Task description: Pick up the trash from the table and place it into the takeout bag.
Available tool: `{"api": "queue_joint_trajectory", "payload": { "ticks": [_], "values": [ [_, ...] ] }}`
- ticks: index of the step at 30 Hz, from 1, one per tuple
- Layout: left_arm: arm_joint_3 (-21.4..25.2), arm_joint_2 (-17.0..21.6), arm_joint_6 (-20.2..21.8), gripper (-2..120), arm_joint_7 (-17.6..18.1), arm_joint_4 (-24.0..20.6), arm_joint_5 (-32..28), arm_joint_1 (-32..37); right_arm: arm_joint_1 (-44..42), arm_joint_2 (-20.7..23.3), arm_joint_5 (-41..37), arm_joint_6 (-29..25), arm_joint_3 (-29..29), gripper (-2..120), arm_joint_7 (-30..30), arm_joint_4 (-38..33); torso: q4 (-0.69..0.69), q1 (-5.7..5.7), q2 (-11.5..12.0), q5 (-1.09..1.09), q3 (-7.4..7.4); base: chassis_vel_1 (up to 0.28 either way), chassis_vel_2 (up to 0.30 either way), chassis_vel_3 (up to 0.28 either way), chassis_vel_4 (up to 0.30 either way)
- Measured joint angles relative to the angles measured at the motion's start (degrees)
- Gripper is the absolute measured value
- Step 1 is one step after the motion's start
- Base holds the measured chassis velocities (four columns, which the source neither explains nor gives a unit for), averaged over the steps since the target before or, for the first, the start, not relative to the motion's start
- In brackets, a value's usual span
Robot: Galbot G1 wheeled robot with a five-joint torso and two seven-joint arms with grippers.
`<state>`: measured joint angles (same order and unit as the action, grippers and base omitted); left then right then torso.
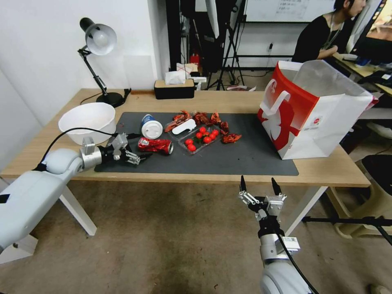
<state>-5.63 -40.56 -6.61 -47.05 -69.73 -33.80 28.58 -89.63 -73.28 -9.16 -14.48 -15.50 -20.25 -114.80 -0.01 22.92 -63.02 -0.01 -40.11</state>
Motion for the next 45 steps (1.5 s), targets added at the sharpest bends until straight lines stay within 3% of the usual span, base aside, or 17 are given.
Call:
{"api": "queue_joint_trajectory", "payload": {
  "ticks": [6, 13, 17, 21, 39, 45],
  "values": [
    [-1.3, -0.6, 0.0, 97, -0.9, 2.0, 0.2, -1.6, 0.1, -0.1, 0.0, 0.0, -0.1, 100, -0.1, 0.0, 0.01, 0.0, 0.0, 0.01, 0.0, 0.0, 0.0, 0.0, 0.0],
    [-1.8, -0.8, -0.1, 76, -1.4, 2.6, 0.4, -2.2, 0.1, -0.2, 0.0, 0.0, -0.4, 100, -0.1, 0.2, 0.01, 0.0, 0.0, 0.01, 0.01, 0.0, 0.0, 0.0, 0.0],
    [-1.9, -0.5, -0.1, 57, -1.8, 2.5, 0.5, -2.2, 0.2, -0.3, 0.0, 0.0, -0.4, 100, -0.1, 0.3, 0.01, 0.0, 0.0, 0.01, 0.01, 0.0, 0.0, 0.0, 0.0],
    [-1.8, -0.1, -0.3, 50, -1.9, 1.9, 0.4, -1.7, 0.2, -0.3, 0.0, 0.0, -0.3, 100, -0.1, 0.3, 0.01, 0.0, 0.0, 0.0, 0.01, 0.0, 0.0, 0.0, 0.0],
    [-0.3, 1.8, -0.3, 50, -3.6, -2.2, -0.2, -0.2, 0.3, -0.3, 0.0, 0.0, -0.2, 100, -0.1, 0.3, 0.01, 0.0, 0.0, 0.02, 0.0, 0.0, 0.0, 0.0, 0.0],
    [0.0, 3.0, 0.7, 50, -2.5, -8.7, -3.5, -1.4, 0.4, -0.4, 0.2, 0.0, 0.0, 100, -0.2, 0.4, 0.01, 0.0, 0.0, 0.0, 0.0, 0.0, 0.0, 0.0, 0.0]
  ]
}}
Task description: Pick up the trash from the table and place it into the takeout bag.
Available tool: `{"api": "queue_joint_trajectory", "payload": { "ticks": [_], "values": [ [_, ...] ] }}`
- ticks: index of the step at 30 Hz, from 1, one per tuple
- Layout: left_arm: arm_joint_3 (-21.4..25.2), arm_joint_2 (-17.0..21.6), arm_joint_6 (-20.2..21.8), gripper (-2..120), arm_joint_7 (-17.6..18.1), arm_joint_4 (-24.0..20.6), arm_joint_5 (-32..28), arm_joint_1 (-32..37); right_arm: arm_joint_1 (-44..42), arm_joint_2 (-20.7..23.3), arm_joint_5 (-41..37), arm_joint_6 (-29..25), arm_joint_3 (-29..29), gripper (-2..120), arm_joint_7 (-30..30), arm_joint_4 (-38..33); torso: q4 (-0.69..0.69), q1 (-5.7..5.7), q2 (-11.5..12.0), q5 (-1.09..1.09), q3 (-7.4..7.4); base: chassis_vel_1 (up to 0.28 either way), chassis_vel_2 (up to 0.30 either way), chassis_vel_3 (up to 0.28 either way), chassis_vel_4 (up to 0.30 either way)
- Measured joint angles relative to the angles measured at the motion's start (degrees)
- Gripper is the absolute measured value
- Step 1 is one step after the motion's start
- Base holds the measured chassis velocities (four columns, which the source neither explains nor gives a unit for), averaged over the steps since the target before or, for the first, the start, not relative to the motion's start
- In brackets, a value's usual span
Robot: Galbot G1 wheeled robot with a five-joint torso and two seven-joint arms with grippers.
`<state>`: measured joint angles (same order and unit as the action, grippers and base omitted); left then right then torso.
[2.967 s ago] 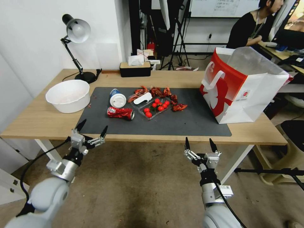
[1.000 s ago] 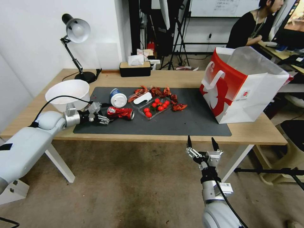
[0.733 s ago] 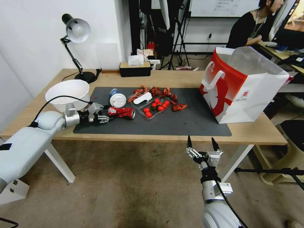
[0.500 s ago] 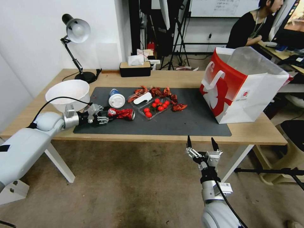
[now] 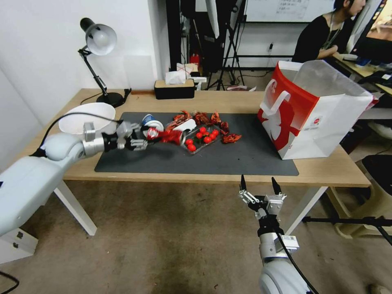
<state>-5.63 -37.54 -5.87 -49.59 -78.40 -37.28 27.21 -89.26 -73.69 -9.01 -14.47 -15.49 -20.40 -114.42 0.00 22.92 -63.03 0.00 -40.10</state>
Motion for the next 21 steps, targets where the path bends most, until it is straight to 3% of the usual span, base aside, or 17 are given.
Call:
{"api": "queue_joint_trajectory", "payload": {
  "ticks": [5, 12, 21],
  "values": [
    [-3.5, -2.4, 1.1, 50, 4.7, -2.6, -4.5, -6.4, 0.0, 0.1, 0.0, 0.0, 0.0, 100, 0.0, 0.0, 0.0, 0.0, 0.0, 0.0, 0.0, 0.0, 0.0, 0.0, 0.0],
    [-6.9, -6.0, 1.6, 50, 6.1, -0.8, -5.5, -11.3, -0.1, 0.2, 0.1, 0.1, -0.1, 100, -0.1, -0.2, 0.0, 0.0, 0.0, 0.0, 0.0, 0.0, 0.0, 0.0, 0.0],
    [-17.4, -17.8, 2.7, 50, 7.7, 7.7, -8.3, -25.5, -0.3, 0.1, 0.1, 0.2, -0.5, 100, -0.2, -0.4, 0.0, 0.0, 0.0, -0.02, -0.01, 0.0, 0.0, 0.0, 0.0]
  ]
}}
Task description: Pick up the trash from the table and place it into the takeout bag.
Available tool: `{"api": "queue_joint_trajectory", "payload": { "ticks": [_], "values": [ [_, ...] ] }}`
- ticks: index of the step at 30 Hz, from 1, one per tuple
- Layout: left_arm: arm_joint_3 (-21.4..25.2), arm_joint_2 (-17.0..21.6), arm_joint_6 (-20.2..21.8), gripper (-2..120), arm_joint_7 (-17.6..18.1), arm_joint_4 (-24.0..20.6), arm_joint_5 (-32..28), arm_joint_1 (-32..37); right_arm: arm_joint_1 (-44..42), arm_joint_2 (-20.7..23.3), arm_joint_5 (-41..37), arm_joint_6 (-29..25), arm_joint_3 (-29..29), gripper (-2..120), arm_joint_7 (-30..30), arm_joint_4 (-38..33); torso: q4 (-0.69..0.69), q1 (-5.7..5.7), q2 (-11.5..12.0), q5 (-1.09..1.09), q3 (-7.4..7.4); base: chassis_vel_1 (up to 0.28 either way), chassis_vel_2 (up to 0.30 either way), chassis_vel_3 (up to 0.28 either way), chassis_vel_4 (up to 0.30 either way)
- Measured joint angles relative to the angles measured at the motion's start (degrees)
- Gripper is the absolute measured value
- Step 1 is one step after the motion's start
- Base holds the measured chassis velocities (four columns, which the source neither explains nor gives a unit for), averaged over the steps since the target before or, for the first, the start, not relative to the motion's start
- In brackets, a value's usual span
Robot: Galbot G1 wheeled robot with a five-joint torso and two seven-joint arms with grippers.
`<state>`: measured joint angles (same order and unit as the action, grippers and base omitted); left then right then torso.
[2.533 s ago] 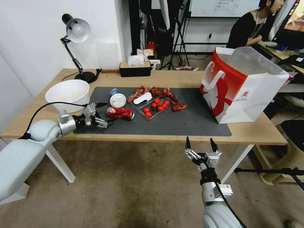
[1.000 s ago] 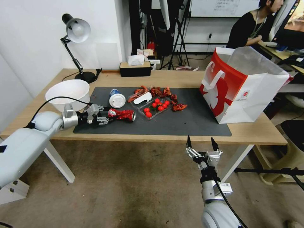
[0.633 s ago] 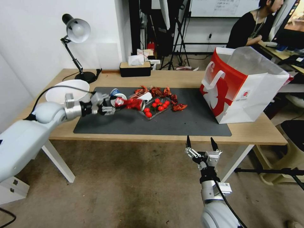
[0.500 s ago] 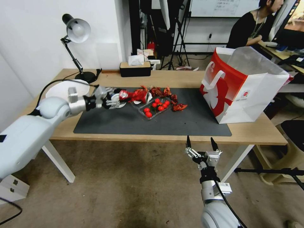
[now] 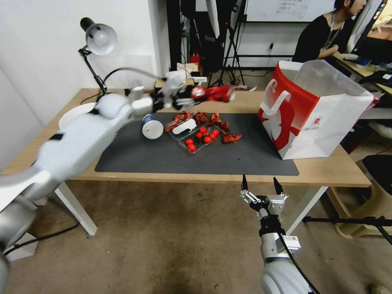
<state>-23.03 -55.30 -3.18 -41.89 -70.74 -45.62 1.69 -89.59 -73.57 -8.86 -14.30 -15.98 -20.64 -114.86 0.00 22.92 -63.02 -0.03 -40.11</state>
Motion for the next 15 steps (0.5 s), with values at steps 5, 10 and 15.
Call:
{"api": "queue_joint_trajectory", "payload": {
  "ticks": [5, 10, 15],
  "values": [
    [-4.5, -6.8, 0.3, 50, 0.8, 5.0, -1.4, -6.2, -0.1, -0.1, 0.1, 0.1, -0.1, 100, -0.1, -0.2, -0.03, 0.0, 0.0, -0.01, 0.0, 0.0, 0.0, 0.0, 0.0],
    [-7.8, -16.2, 0.3, 50, 2.2, 11.7, -1.8, -11.9, 0.0, -0.3, 0.4, 0.1, -0.1, 100, -0.1, -0.3, 0.01, 0.0, 0.0, 0.0, 0.0, 0.0, 0.0, 0.0, 0.0],
    [-8.4, -26.4, 0.0, 50, 2.4, 20.2, -1.2, -15.7, 0.0, -0.3, 0.5, 0.1, -0.1, 100, -0.1, -0.2, -0.04, 0.0, 0.0, -0.01, 0.0, 0.0, 0.0, 0.0, 0.0]
  ]
}}
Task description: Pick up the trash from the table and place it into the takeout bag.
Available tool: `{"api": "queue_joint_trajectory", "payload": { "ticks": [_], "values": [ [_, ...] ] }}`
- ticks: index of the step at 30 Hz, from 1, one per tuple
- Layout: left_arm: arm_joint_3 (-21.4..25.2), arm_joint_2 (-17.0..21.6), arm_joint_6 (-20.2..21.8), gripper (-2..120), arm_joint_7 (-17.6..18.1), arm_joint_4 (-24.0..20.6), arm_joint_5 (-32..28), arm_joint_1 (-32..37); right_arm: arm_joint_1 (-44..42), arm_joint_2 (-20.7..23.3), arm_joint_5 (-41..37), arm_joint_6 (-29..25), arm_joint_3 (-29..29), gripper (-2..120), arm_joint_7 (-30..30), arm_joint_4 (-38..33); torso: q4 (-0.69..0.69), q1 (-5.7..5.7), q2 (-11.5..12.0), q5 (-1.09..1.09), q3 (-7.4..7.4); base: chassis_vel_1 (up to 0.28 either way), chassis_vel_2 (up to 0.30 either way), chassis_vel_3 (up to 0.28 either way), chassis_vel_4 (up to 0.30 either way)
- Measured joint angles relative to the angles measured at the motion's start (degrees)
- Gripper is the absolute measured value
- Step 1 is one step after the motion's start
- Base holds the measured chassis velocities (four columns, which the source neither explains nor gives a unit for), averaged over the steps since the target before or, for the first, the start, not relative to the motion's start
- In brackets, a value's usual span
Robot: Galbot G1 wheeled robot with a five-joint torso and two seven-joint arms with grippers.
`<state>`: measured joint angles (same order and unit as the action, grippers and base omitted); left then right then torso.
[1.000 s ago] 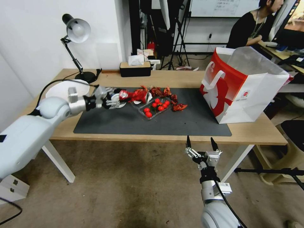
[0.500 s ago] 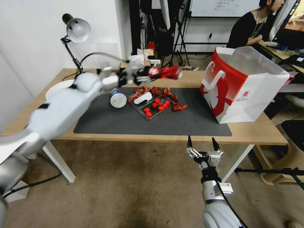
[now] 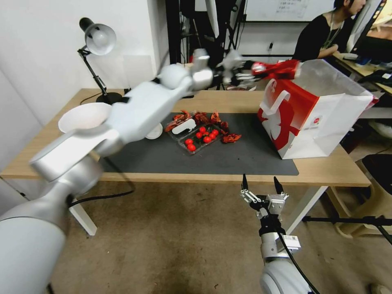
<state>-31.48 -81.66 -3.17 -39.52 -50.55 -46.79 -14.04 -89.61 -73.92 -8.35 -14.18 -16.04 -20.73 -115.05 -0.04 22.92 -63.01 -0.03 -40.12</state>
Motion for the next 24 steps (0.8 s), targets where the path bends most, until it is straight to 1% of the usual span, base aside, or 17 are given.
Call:
{"api": "queue_joint_trajectory", "payload": {
  "ticks": [1, 2, 3, 4, 5, 6, 7, 8, 9, 10, 12, 14, 16, 20, 24],
  "values": [
    [0.0, -2.2, 0.0, 50, 0.0, 2.0, 0.4, -1.0, 0.0, 0.0, 0.0, 0.0, 0.0, 100, 0.0, 0.0, 0.03, 0.0, 0.0, 0.0, 0.0, 0.0, 0.0, 0.0, 0.0],
    [0.0, -2.2, 0.0, 50, 0.0, 2.0, 0.4, -1.0, 0.0, 0.0, 0.0, 0.0, 0.0, 100, 0.0, 0.0, 0.03, 0.0, 0.0, 0.0, 0.0, 0.0, 0.0, 0.0, 0.0],
    [0.0, -4.9, -0.1, 50, -0.1, 4.6, 0.9, -2.2, 0.0, 0.0, 0.0, 0.0, -0.1, 100, -0.1, -0.1, 0.05, 0.0, 0.0, 0.02, 0.0, 0.0, 0.0, 0.0, 0.0],
    [-0.2, -7.4, -0.1, 50, -0.2, 7.0, 1.1, -3.8, -0.1, 0.0, 0.0, 0.0, -0.1, 100, -0.1, -0.3, 0.04, 0.0, 0.0, 0.01, 0.01, 0.0, 0.0, 0.0, 0.0],
    [-0.6, -8.8, -0.1, 50, -0.2, 8.1, 1.1, -4.5, -0.2, 0.0, 0.0, -0.1, -0.2, 100, -0.1, -0.3, 0.04, 0.0, 0.0, 0.01, 0.01, 0.0, 0.0, 0.0, 0.0],
    [-0.6, -8.8, -0.1, 50, -0.2, 8.1, 1.1, -4.5, -0.2, 0.0, 0.0, -0.1, -0.2, 100, -0.1, -0.3, 0.04, 0.0, 0.0, 0.01, 0.01, 0.0, 0.0, 0.0, 0.0],
    [-1.2, -10.3, -0.1, 50, -0.2, 9.0, 1.1, -5.1, -0.3, 0.1, 0.0, -0.1, -0.2, 100, -0.1, -0.4, 0.02, 0.0, 0.0, 0.01, 0.01, 0.0, 0.0, 0.0, 0.0],
    [-2.3, -10.9, -0.1, 50, 0.4, 9.0, 0.6, -5.6, -0.3, 0.1, 0.0, -0.1, -0.2, 100, -0.2, -0.5, 0.01, 0.0, 0.0, 0.0, 0.01, 0.0, 0.0, 0.0, 0.0],
    [-3.2, -11.0, 0.1, 50, 0.9, 8.5, -0.2, -5.7, -0.2, 0.1, 0.0, -0.1, -0.2, 100, -0.2, -0.5, 0.04, 0.0, 0.0, 0.02, 0.01, 0.0, 0.0, 0.0, 0.0],
    [-3.2, -11.0, 0.1, 50, 0.9, 8.5, -0.2, -5.7, -0.2, 0.1, 0.0, -0.1, -0.2, 100, -0.2, -0.5, 0.04, 0.0, 0.0, 0.02, 0.01, 0.0, 0.0, 0.0, 0.0],
    [-6.0, -11.1, 0.3, 50, 1.9, 7.0, -1.7, -5.9, -0.1, 0.1, 0.0, -0.1, -0.1, 100, -0.2, -0.5, 0.04, 0.0, 0.0, 0.02, 0.01, 0.0, 0.0, 0.0, 0.0],
    [-6.3, -11.1, 0.4, 50, 2.0, 6.9, -1.8, -5.9, -0.1, 0.1, 0.0, -0.1, -0.1, 100, -0.2, -0.5, 0.04, 0.0, 0.0, 0.03, 0.01, 0.0, 0.0, 0.0, 0.0],
    [-8.5, -10.9, 0.4, 50, 2.2, 6.1, -2.7, -5.7, 0.0, 0.0, 0.0, -0.1, 0.1, 100, -0.1, -0.5, 0.04, 0.0, 0.0, 0.03, 0.01, 0.0, 0.0, 0.0, 0.0],
    [-9.7, -10.8, 0.5, 50, 2.3, 5.2, -3.4, -5.3, 0.3, -0.1, 0.0, -0.1, 0.2, 100, -0.1, -0.4, 0.05, 0.0, 0.0, 0.03, 0.01, 0.0, 0.0, 0.0, 0.0],
    [-9.8, -10.8, 0.4, 50, 2.6, 4.8, -3.6, -5.2, 0.4, -0.1, 0.0, -0.1, 0.2, 100, -0.1, -0.3, 0.04, 0.0, 0.0, 0.03, 0.01, 0.0, 0.0, 0.0, 0.0]
  ]
}}
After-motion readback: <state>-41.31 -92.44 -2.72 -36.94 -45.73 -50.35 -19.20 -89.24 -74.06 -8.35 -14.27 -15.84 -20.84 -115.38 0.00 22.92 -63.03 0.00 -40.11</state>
